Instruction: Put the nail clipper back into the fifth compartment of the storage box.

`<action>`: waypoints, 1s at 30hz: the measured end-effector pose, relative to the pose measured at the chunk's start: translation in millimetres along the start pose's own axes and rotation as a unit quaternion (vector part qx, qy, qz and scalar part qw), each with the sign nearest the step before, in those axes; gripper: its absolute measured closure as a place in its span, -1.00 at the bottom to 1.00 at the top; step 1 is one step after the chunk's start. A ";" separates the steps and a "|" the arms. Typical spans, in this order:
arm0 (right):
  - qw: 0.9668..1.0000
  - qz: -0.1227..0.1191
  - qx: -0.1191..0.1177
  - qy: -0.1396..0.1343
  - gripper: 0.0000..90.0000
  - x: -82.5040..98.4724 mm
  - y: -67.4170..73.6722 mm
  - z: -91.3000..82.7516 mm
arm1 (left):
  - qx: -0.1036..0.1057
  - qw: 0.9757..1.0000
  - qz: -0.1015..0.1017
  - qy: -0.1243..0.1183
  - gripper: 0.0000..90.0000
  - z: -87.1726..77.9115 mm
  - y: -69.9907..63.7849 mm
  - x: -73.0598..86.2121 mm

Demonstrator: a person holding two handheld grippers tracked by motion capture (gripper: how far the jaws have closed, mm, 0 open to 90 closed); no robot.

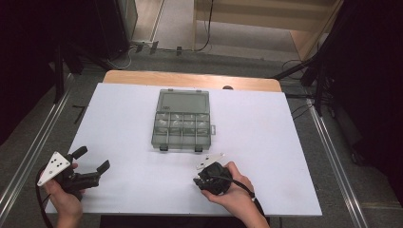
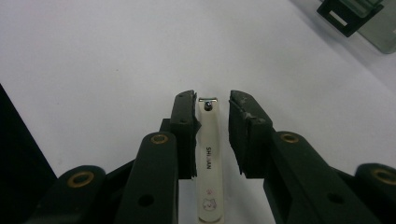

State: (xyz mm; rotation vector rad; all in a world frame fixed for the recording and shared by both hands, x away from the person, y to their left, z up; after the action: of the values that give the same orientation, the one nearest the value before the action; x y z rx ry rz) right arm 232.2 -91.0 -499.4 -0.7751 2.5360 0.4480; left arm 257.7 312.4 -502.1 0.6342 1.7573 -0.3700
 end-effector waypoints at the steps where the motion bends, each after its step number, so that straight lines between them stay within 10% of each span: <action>1: 1.000 0.002 0.000 0.003 0.63 -0.1 0.8 1.1 | 0.000 1.000 0.000 0.000 -1.00 0.0 0.0 0.0; 30: 0.999 -0.002 0.018 -0.030 0.77 11.3 2.9 14.7 | 0.001 1.000 0.000 0.001 -1.00 0.1 -0.4 0.2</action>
State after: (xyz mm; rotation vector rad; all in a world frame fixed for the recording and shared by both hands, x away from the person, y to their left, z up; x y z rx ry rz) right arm 226.8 -87.5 -517.0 -0.7409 2.4792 0.4182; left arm 257.5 312.1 -502.3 0.6358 1.7591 -0.3723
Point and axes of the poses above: each handheld gripper's, and its own axes: z roughly forward along the jaws, x roughly out of its underside, y roughly to its left, the point moved 2 cm from there along z, roughly forward along the jaws, and after that the axes turned 10 degrees about z, right-handed, at the moved point
